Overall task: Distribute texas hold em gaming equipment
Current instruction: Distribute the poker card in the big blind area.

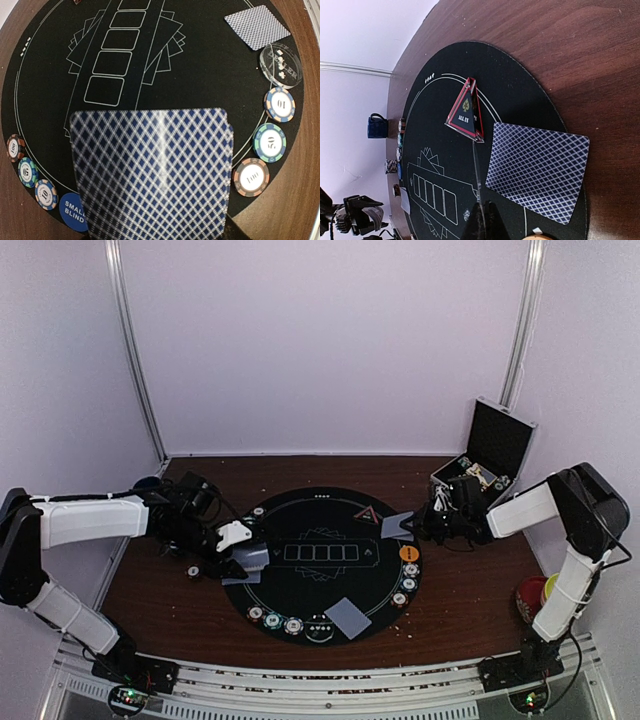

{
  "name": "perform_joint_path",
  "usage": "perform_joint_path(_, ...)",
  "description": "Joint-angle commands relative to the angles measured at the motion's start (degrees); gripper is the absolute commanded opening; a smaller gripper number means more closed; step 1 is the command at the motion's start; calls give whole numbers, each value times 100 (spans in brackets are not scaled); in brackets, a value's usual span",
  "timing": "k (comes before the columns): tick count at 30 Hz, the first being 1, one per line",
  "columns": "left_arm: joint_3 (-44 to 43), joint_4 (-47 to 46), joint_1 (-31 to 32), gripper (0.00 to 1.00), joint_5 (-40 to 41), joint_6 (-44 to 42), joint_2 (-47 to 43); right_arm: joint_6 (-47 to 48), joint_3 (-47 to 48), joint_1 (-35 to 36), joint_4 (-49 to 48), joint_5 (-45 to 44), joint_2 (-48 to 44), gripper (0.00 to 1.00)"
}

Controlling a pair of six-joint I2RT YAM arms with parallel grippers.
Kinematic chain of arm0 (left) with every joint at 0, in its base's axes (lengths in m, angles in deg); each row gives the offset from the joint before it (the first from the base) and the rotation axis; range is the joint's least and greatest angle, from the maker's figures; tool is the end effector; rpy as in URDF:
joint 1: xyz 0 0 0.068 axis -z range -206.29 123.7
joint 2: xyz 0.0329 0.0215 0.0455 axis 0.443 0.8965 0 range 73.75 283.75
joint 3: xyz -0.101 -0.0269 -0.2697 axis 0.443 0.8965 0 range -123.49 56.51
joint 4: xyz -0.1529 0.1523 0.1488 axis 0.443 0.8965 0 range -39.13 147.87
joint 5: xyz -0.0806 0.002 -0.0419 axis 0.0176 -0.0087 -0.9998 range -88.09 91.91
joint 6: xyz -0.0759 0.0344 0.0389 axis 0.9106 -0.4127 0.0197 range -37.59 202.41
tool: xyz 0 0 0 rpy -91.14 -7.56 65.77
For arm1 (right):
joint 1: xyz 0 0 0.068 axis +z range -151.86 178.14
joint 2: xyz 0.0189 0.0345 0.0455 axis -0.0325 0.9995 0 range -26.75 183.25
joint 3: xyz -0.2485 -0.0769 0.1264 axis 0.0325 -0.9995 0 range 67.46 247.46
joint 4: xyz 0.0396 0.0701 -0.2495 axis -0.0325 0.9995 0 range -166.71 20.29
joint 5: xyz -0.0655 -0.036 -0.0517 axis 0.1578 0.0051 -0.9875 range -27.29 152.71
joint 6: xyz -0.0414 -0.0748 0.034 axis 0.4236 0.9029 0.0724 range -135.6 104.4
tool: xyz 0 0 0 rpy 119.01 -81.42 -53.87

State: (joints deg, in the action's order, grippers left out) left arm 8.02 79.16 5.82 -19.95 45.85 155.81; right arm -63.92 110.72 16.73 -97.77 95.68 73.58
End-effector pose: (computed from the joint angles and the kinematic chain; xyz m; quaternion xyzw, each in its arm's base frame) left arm 0.2292 -0.1803 0.1730 0.5752 0.7605 -0.1746 0.2456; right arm 0.3366 0.1607 0.1321 0.0946 0.8589 0.4509 0.2238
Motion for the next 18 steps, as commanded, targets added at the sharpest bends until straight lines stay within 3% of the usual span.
perform_joint_path(1,41,-235,34,53,-72,-34,-100,-126,176,-31,-333,-134,71,0)
perform_joint_path(15,41,-237,33,53,-57,-36,-101,-35,401,-137,-91,-279,388,0)
perform_joint_path(18,41,-236,36,53,-53,-30,-98,3,417,-152,-36,-316,416,5)
